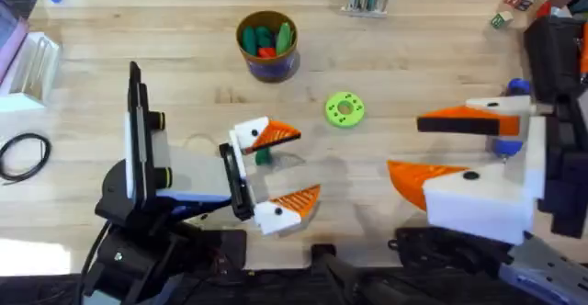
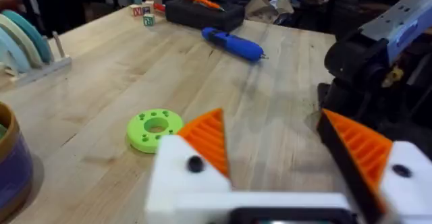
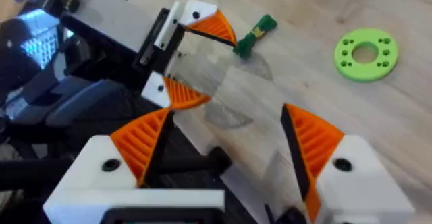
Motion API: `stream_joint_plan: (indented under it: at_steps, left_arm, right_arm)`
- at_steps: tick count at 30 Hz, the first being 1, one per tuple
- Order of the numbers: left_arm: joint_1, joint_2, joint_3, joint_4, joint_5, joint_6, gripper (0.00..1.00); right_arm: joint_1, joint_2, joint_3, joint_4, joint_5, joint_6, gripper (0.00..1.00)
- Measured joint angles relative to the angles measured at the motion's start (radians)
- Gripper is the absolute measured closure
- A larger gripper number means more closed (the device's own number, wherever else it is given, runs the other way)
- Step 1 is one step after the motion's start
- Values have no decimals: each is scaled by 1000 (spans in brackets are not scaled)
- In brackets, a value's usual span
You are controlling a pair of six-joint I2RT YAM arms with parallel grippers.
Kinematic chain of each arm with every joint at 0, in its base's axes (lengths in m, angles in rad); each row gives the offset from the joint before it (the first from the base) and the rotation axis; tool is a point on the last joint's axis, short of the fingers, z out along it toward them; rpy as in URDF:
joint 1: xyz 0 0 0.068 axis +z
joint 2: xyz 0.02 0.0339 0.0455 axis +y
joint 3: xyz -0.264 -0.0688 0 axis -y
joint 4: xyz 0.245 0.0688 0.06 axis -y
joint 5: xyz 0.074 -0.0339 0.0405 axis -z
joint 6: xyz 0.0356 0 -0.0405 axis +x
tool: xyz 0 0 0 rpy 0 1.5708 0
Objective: Pick up the gripper from the table and insert it into the empty holder that is missing its gripper. Then pick up a screw, insert it into the mounting hole, and use the screwdriver to tighten it. Finally, clean up the table by picking up the vegetable and placing it into the bucket.
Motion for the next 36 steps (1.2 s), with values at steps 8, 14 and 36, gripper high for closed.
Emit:
stream_joint_plan:
  at_steps: [8, 14, 36]
  left_arm:
    - [0, 0, 0, 0, 1, 7, 846]
    - [0, 0, 0, 0, 0, 11, 984]
    - [0, 0, 0, 0, 0, 11, 986]
  right_arm:
    - [0, 6, -11, -54, -16, -11, 19]
    - [0, 7, -12, -54, -13, -11, 17]
    - [-423, 278, -13, -15, 468, -92, 13]
